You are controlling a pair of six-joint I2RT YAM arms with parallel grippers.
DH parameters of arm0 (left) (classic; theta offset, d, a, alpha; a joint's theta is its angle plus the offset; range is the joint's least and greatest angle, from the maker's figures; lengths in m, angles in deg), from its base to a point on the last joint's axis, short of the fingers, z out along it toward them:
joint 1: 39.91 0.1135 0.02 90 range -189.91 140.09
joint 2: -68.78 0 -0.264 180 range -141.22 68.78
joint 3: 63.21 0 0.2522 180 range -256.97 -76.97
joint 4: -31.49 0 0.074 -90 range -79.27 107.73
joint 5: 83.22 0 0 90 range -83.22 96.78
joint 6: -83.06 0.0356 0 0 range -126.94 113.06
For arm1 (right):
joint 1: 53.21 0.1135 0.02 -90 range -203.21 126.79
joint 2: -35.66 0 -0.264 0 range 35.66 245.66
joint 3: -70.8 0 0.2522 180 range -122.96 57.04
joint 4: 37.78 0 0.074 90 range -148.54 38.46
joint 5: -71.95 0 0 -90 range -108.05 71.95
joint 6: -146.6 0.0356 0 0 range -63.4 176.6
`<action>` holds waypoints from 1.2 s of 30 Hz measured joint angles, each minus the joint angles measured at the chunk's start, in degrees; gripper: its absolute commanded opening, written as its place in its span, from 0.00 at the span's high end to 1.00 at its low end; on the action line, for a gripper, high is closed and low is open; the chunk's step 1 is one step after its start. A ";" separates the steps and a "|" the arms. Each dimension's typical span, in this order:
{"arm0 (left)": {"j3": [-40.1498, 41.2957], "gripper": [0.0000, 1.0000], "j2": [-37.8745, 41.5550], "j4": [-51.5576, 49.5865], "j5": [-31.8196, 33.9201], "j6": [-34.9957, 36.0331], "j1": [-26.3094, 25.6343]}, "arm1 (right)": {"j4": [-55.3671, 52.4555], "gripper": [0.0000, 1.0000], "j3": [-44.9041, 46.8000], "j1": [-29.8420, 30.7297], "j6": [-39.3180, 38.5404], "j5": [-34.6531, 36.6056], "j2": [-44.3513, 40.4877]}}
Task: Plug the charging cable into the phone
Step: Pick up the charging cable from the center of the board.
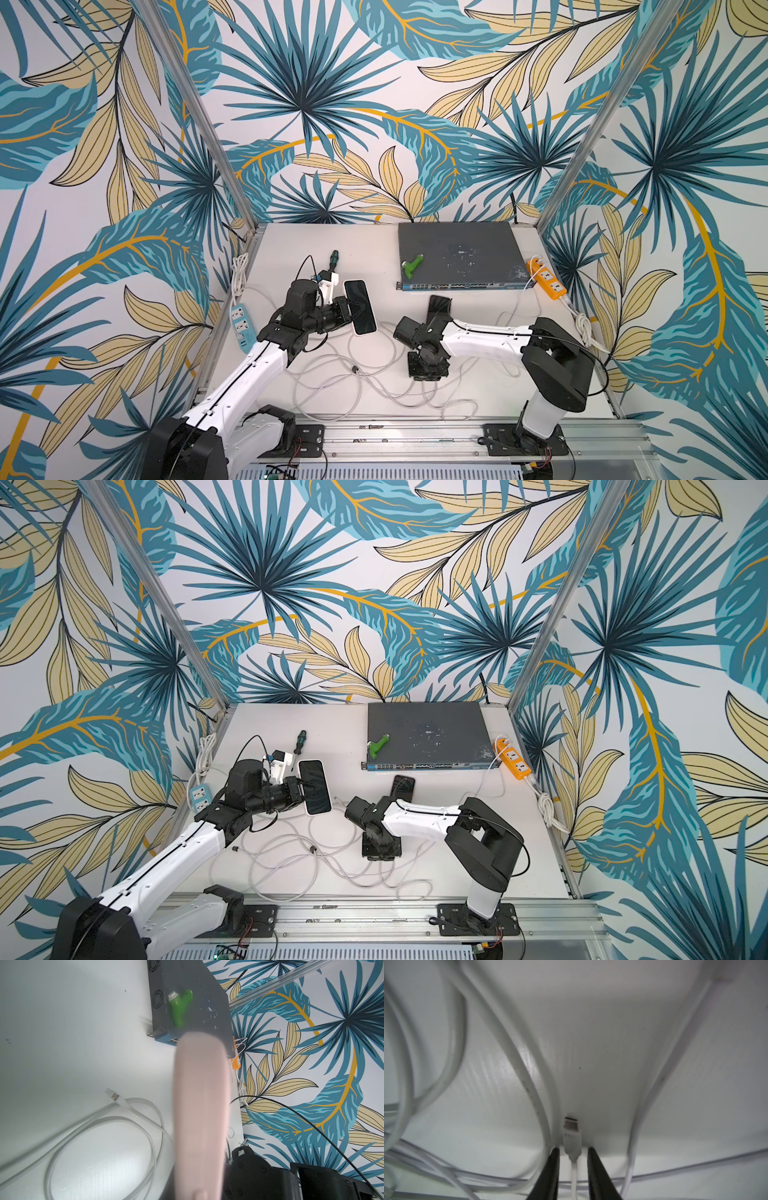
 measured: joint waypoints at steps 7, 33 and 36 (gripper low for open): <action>0.00 1.00 0.00 0.00 0.00 -0.02 0.00 | 1.05 0.79 1.14 -1.22 -0.39 -0.98 -0.72; -0.04 1.00 0.11 -2.64 0.00 1.25 0.02 | 8.37 0.95 4.83 -5.07 -1.18 -5.42 -3.15; -0.04 1.00 0.37 -2.86 -0.02 1.29 0.02 | 8.81 1.00 4.81 -5.07 -1.25 -5.14 -3.10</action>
